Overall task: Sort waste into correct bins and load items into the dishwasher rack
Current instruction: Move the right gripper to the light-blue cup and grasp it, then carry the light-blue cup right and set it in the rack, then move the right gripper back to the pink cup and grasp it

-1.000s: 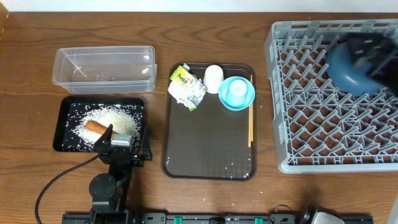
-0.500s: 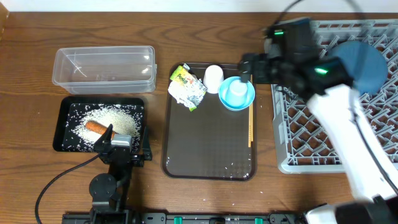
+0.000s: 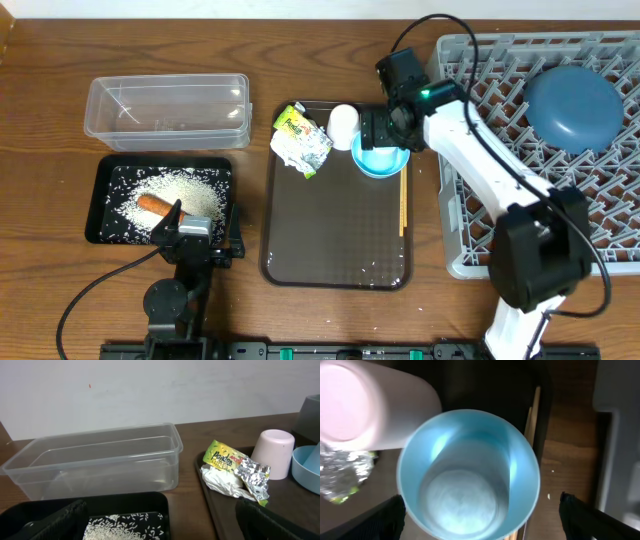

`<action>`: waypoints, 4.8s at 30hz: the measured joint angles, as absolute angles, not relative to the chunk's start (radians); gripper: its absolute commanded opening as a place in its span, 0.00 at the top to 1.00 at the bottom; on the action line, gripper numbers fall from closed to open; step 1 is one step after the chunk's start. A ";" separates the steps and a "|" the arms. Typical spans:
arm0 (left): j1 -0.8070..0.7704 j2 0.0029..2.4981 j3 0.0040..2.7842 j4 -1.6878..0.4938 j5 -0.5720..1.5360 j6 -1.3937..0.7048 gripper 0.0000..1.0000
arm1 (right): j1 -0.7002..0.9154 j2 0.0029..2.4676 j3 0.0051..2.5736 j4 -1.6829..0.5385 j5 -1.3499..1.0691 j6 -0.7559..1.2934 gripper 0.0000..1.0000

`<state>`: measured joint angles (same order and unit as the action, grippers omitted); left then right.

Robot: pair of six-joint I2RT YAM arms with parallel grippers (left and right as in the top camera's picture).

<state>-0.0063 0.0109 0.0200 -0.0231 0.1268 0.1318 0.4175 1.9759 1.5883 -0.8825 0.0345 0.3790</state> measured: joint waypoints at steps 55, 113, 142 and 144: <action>-0.006 0.011 0.020 -0.023 0.127 0.132 0.04 | -0.675 1.810 1.819 -1.155 -0.011 0.332 0.41; -0.006 0.011 0.020 -0.023 0.127 0.132 0.04 | 0.368 1.876 1.814 -0.874 -0.100 0.255 0.01; -0.006 0.011 0.020 -0.023 0.127 0.132 0.04 | 0.549 2.202 1.814 -0.719 0.084 0.356 0.16; -0.006 0.011 0.020 -0.023 0.127 0.132 0.04 | 0.549 2.203 1.814 -0.716 0.084 0.356 0.16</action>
